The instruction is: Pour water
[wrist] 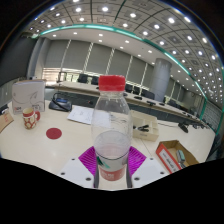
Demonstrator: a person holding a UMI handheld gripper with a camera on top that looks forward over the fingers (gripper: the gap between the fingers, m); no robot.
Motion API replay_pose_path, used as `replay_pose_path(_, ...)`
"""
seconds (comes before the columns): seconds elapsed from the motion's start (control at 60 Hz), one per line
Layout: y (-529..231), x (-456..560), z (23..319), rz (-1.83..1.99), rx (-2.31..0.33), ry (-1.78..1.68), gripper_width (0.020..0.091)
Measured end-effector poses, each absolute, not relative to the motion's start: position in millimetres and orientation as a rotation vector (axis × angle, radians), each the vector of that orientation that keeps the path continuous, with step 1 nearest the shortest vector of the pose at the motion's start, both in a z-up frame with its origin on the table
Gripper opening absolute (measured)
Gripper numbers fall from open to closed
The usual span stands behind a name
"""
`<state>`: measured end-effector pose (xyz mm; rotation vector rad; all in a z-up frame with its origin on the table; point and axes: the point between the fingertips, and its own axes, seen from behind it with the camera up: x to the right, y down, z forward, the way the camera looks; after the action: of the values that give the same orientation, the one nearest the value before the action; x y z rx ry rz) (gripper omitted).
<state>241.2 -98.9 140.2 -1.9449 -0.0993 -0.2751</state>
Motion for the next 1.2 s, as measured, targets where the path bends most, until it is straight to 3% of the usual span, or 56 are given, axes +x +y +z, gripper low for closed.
replay_pose_path(0.25,-33.4,152.0,224.7,-0.707,-1.843,-0.378,0.0371)
replay_pose_path(0.433,26.4,62.9,251.3,-1.038,-1.692,-0.700,0.0372)
replay_pose_path(0.6,76.8,-8.5,245.5,-1.343,-1.457,-1.062,0.0370)
replay_pose_path(0.9,131.6,-78.6,208.5,-1.703,-0.991,-1.574,0.0369)
replay_pose_path(1.067,136.7,-83.7,190.0,-1.673,-0.975,-1.637,0.0370)
replay_pose_path(1.2,130.8,-78.8,196.7,-1.532,-1.125,-1.523,0.0371)
